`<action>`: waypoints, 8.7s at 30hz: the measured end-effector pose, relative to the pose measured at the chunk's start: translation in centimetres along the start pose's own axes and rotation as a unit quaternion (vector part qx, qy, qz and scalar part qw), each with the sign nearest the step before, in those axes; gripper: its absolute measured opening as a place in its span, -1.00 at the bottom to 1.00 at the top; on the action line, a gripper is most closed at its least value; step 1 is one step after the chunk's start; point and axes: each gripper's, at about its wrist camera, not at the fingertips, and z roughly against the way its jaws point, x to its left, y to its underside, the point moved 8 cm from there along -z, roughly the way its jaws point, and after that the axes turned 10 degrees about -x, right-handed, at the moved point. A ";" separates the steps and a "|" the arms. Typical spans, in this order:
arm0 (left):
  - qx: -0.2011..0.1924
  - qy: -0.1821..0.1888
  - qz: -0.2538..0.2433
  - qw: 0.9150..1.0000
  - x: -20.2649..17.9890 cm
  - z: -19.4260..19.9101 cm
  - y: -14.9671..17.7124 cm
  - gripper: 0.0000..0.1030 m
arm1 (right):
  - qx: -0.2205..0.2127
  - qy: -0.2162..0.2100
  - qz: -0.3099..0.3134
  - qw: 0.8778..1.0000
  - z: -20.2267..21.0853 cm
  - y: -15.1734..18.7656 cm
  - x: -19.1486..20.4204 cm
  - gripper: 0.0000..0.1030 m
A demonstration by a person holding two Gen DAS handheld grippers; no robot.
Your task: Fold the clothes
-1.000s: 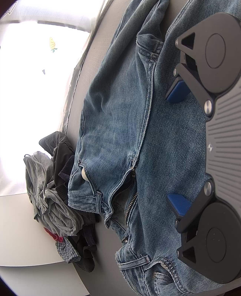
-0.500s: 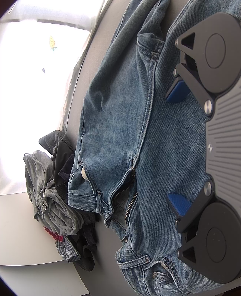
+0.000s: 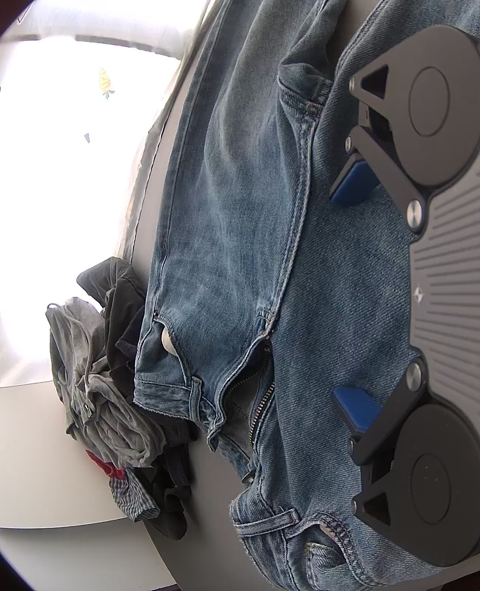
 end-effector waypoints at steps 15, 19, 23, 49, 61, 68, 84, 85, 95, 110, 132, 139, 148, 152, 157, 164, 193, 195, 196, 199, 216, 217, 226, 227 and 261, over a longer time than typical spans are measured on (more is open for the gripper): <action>-0.001 0.004 0.000 1.000 0.0 0.1 0.0 1.00 | 0.066 -0.004 0.024 0.998 18.6 11.3 -0.3 0.68; -0.002 0.005 0.000 1.000 0.1 0.1 0.0 1.00 | 0.110 -0.001 0.013 0.994 25.9 15.6 0.4 0.90; -0.002 0.007 0.000 1.000 0.1 0.1 0.0 1.00 | 0.141 -0.009 -0.054 0.988 31.9 18.8 1.0 0.98; -0.003 0.023 -0.006 1.000 0.2 1.1 0.5 1.00 | 0.086 0.100 -0.367 0.921 50.2 26.8 -8.4 0.98; 0.000 0.025 -0.007 1.000 0.3 1.7 0.7 1.00 | 0.062 0.075 -0.484 0.869 47.9 27.6 -11.6 0.02; 0.000 0.025 -0.008 1.000 0.4 1.8 0.8 1.00 | 0.039 0.030 -0.647 0.761 48.7 31.2 -11.3 -0.57; 0.000 0.023 -0.007 1.000 0.3 1.8 0.9 1.00 | 0.088 0.077 -0.561 0.819 48.2 29.9 -11.2 -0.87; -0.001 0.023 -0.007 1.000 0.3 1.8 0.9 1.00 | 0.087 0.079 -0.565 0.816 48.2 30.2 -11.1 -0.93; 0.016 0.037 -0.013 0.999 0.3 1.2 0.5 1.00 | 0.104 0.103 -0.396 0.906 47.4 28.1 -8.9 -0.94; 0.111 0.163 0.029 0.980 4.4 2.0 -1.1 0.96 | 0.131 0.194 -0.189 0.954 46.5 26.7 -5.2 -0.91; 0.184 0.263 0.194 0.927 15.7 6.5 1.0 -0.48 | 0.115 0.259 -0.184 0.941 45.9 26.7 -4.2 -0.85; 0.214 0.291 0.191 0.913 17.0 6.5 0.7 -0.44 | 0.110 0.264 -0.184 0.940 45.9 26.7 -4.2 -0.85; 0.222 0.252 0.233 0.913 19.5 5.9 1.9 -0.31 | 0.102 0.266 -0.188 0.940 46.0 26.7 -4.1 -0.85; 0.211 0.251 0.242 0.913 18.5 5.2 1.6 -0.05 | 0.099 0.266 -0.184 0.941 46.0 26.7 -4.0 -0.85; 0.214 0.254 0.259 0.907 18.0 4.9 1.1 0.18 | 0.100 0.267 -0.171 0.943 45.9 26.7 -4.0 -0.85; 0.209 0.211 0.265 0.917 18.5 4.0 1.1 -0.55 | 0.096 0.256 -0.185 0.944 46.1 26.8 -4.4 -0.86; 0.072 0.292 0.282 0.911 11.8 2.1 -12.9 -0.65 | -0.078 0.116 -0.413 0.900 43.7 14.2 -5.6 -0.94; 0.066 0.292 0.282 0.912 11.4 1.6 -13.3 -0.65 | -0.082 0.109 -0.404 0.905 42.7 12.9 -5.1 -0.94; 0.063 0.291 0.281 0.912 11.2 1.3 -13.6 -0.66 | -0.083 0.104 -0.400 0.907 42.1 12.3 -4.9 -0.94; 0.060 0.290 0.283 0.912 10.6 0.5 -14.1 -0.66 | -0.088 0.092 -0.388 0.913 40.2 10.3 -4.1 -0.94; 0.064 0.248 0.294 0.921 3.5 -11.0 -18.5 -0.67 | -0.080 0.049 -0.318 0.943 22.4 -1.1 3.0 -0.95; 0.065 0.245 0.294 0.922 3.1 -11.9 -18.8 -0.67 | -0.076 0.045 -0.310 0.946 20.8 -1.6 3.7 -0.95; 0.073 0.214 0.305 0.925 1.4 -17.7 -19.0 -0.92 | -0.036 0.041 -0.276 0.960 8.7 -2.1 9.4 -0.95; 0.066 0.209 0.309 0.925 1.6 -18.1 -19.3 -1.00 | -0.032 0.042 -0.274 0.960 7.7 -1.9 9.9 -0.95; 0.083 0.270 0.023 0.959 -8.7 -16.4 -18.4 -0.12 | 0.065 0.137 -0.230 0.961 11.9 7.4 2.5 -0.08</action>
